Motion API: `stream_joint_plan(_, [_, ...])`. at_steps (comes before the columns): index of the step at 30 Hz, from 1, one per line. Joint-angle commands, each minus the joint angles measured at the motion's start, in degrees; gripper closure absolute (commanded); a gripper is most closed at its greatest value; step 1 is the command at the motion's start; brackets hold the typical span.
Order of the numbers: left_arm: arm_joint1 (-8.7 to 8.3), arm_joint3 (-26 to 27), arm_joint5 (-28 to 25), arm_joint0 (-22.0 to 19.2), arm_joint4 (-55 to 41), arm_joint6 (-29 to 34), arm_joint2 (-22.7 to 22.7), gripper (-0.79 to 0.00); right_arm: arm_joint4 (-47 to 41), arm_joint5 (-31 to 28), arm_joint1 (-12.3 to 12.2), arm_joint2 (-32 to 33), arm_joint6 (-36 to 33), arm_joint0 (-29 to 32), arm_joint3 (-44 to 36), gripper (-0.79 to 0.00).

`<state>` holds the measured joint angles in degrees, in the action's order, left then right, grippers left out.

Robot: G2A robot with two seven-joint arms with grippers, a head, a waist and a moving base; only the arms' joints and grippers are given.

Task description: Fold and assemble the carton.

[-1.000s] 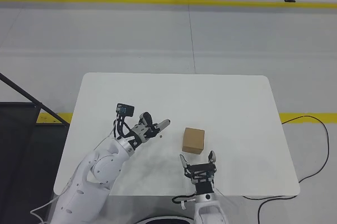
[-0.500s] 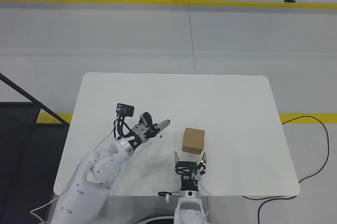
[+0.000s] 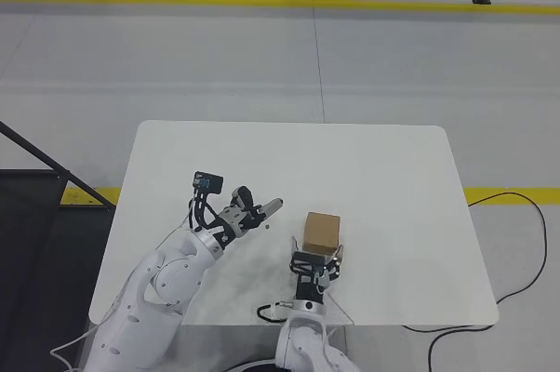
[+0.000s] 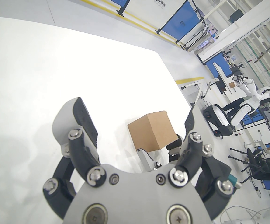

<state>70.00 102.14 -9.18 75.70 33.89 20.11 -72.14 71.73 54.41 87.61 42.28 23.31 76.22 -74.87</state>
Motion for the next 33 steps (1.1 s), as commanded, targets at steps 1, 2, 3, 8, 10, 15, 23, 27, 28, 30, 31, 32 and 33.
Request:
stream_joint_plan(1, [0.00, 0.0, 0.0, 0.0, 0.0, 0.0, 0.0, -0.785, -0.7, -0.2, 0.4, 0.4, 0.2, -0.6, 0.9, -0.785])
stream_joint_plan(2, [0.00, 0.0, 0.0, 0.0, 0.0, 0.0, 0.0, -0.785, -1.2, -0.1, 0.7, 0.7, 0.4, -0.8, 1.3, -0.785])
stream_joint_plan(3, [0.00, 0.0, 0.0, 0.0, 0.0, 0.0, 0.0, -0.785, -1.5, -0.3, 0.9, 0.9, 0.7, -1.0, 1.7, -0.785])
stream_joint_plan(8, [0.00, 0.0, 0.0, 0.0, 0.0, 0.0, 0.0, -0.785, -2.8, -0.7, 1.9, 2.2, 2.3, -1.6, 3.3, -0.785])
stream_joint_plan(10, [0.00, 0.0, 0.0, 0.0, 0.0, 0.0, 0.0, -0.785, -2.9, -0.9, 2.1, 2.7, 3.0, -1.6, 3.7, -0.760])
stream_joint_plan(15, [0.00, 0.0, 0.0, 0.0, 0.0, 0.0, 0.0, -0.785, -2.8, -1.5, 2.7, 4.0, 4.3, -1.3, 4.1, -0.674])
stream_joint_plan(23, [0.00, 0.0, 0.0, 0.0, 0.0, 0.0, 0.0, -0.785, -1.1, -3.6, 2.9, 6.3, 4.6, -0.3, 3.0, -0.443])
stream_joint_plan(27, [0.00, 0.0, 0.0, 0.0, 0.0, 0.0, 0.0, -0.785, 0.7, -5.0, 2.6, 7.7, 5.6, 1.1, 0.5, -0.449])
stream_joint_plan(28, [0.00, 0.0, 0.0, 0.0, 0.0, 0.0, 0.0, -0.785, 1.4, -5.6, 2.5, 8.2, 5.9, 1.7, -0.5, -0.449])
stream_joint_plan(30, [0.00, 0.0, 0.0, 0.0, 0.0, 0.0, 0.0, -0.785, 3.0, -7.4, 2.0, 9.3, 6.2, 3.2, -3.2, -0.443])
stream_joint_plan(31, [0.00, 0.0, 0.0, 0.0, 0.0, 0.0, 0.0, -0.785, 4.1, -8.7, 1.7, 9.9, 6.3, 4.0, -4.8, -0.422])
stream_joint_plan(32, [0.00, 0.0, 0.0, 0.0, 0.0, 0.0, 0.0, -0.785, 5.0, -10.2, 1.4, 10.6, 6.1, 5.1, -6.7, -0.391])
stream_joint_plan(33, [0.00, 0.0, 0.0, 0.0, 0.0, 0.0, 0.0, -0.785, 5.7, -11.9, 0.9, 11.6, 5.9, 6.3, -8.8, -0.388])
